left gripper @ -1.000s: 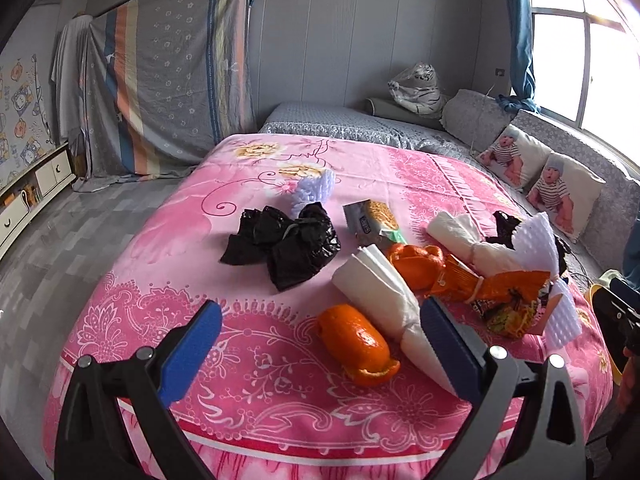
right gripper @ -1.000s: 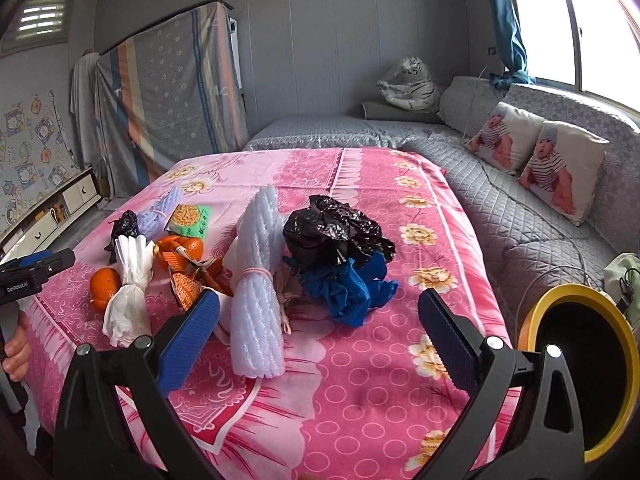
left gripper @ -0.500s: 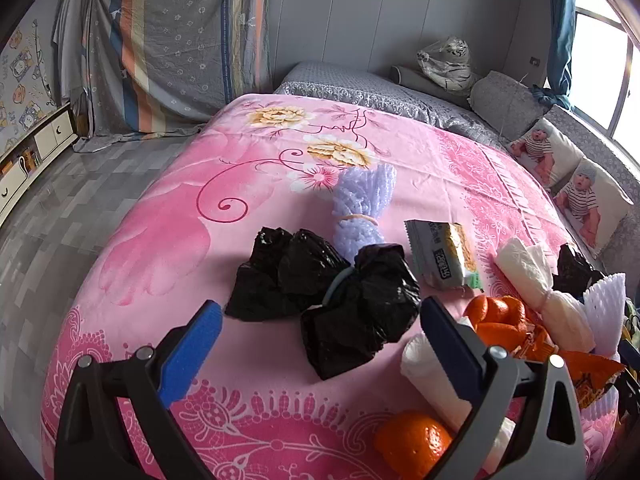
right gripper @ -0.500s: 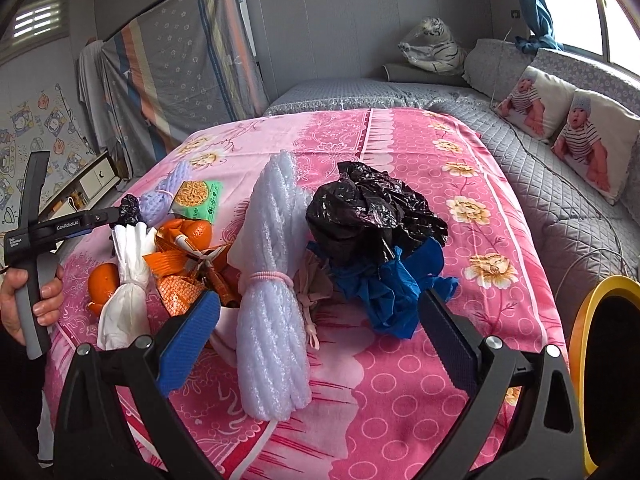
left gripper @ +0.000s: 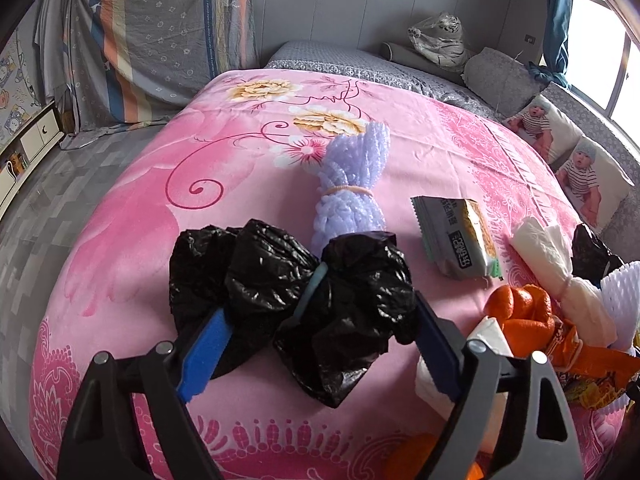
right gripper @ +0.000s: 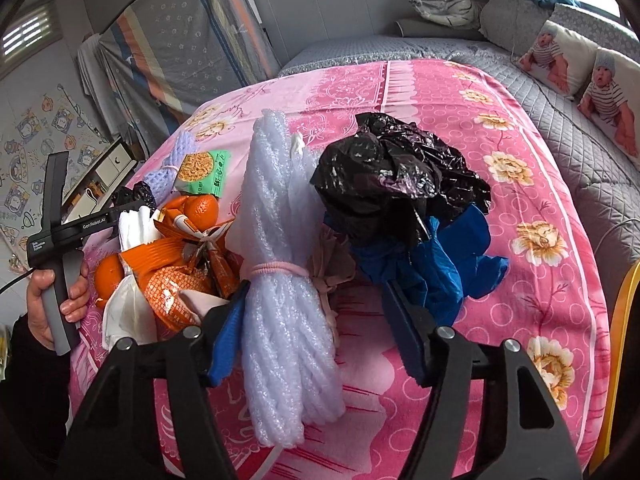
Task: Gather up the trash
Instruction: 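Grasp the black plastic bag with the left tool while the right tool grasps the lavender mesh bundle, then carry the black bag and lavender mesh bundle over the yellow-rimmed bin with both tools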
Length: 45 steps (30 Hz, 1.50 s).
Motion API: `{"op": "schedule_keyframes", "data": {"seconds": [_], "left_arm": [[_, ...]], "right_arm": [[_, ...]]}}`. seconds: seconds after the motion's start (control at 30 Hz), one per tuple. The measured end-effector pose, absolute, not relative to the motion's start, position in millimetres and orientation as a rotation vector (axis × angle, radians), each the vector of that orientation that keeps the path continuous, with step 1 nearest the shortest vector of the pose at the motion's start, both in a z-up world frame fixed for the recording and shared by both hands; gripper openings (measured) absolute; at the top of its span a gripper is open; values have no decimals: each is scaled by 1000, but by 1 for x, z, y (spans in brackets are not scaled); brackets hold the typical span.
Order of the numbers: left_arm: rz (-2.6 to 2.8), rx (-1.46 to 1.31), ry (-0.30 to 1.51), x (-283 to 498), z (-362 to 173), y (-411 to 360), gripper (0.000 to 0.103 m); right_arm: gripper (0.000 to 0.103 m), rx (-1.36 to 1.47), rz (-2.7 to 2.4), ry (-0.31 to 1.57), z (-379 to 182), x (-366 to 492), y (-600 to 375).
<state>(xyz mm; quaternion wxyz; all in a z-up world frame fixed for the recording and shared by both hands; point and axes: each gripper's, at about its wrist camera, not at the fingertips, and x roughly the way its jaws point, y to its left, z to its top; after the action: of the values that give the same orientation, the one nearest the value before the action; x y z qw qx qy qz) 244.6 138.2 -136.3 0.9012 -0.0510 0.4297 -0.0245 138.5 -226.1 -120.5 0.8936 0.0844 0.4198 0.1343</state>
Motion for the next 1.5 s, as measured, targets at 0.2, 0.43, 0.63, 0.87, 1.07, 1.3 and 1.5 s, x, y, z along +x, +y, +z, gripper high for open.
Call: {"op": "schedule_keyframes", "data": {"seconds": [0.2,0.43,0.63,0.87,1.07,1.3,1.5], "left_arm": [[-50,-140,894,246,-139,143,60],[-55,-201,882,236,-133,152,45],[-73,-216,832,220,-115,153,41],[-85,-195,749,192,-85,149,40],[-143,-140,661,167,-50,125,40],[-253,-92,595,145,-19,82,40],[-374,-40,546,132,3,28,40]], "right_arm": [[35,219,330,901,-125,137,-225],[24,210,353,866,-117,128,-224],[23,217,359,791,-96,110,-229],[23,236,361,733,-76,91,-239],[23,255,351,698,-67,77,-252],[24,287,317,646,-59,60,-277],[24,313,238,591,-54,41,-311]]}}
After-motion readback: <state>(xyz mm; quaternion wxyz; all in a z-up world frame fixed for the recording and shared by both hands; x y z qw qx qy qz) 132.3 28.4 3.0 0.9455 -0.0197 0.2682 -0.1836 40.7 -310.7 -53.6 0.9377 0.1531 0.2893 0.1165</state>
